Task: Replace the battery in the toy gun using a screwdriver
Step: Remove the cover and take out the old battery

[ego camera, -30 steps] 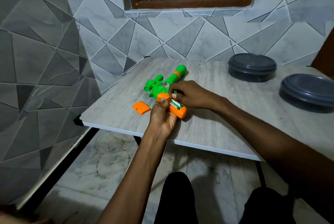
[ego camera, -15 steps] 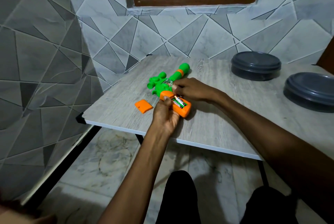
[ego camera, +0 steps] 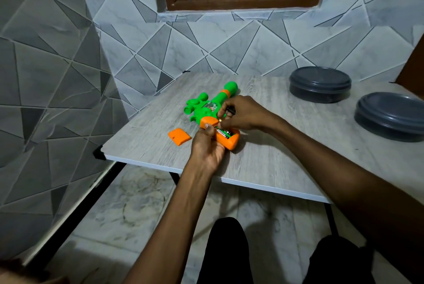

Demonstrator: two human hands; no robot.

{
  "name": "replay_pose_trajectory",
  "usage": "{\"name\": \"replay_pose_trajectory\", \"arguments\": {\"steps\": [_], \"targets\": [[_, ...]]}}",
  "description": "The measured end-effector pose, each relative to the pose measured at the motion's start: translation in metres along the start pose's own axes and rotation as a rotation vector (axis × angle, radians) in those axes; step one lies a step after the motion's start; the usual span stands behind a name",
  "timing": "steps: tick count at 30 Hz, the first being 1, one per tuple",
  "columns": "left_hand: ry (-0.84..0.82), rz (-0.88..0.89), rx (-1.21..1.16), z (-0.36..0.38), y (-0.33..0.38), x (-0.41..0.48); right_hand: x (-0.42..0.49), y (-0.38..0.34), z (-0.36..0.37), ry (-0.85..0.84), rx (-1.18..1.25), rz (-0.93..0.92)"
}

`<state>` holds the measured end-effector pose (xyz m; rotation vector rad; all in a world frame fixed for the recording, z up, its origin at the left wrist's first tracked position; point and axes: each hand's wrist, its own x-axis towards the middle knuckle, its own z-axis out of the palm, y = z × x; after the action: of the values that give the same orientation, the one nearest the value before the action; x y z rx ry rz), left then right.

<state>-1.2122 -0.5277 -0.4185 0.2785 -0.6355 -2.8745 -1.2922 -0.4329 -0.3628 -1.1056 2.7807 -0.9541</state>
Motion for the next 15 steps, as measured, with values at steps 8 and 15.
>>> {"name": "replay_pose_trajectory", "arguments": {"steps": [8, 15], "targets": [[0.054, 0.004, 0.055, 0.002, -0.002, 0.0, -0.015, 0.014, -0.002, 0.19, 0.242, 0.145], [0.133, -0.007, 0.069, 0.01, -0.002, 0.0, -0.04, 0.072, -0.031, 0.387, -0.05, 0.436]]}}
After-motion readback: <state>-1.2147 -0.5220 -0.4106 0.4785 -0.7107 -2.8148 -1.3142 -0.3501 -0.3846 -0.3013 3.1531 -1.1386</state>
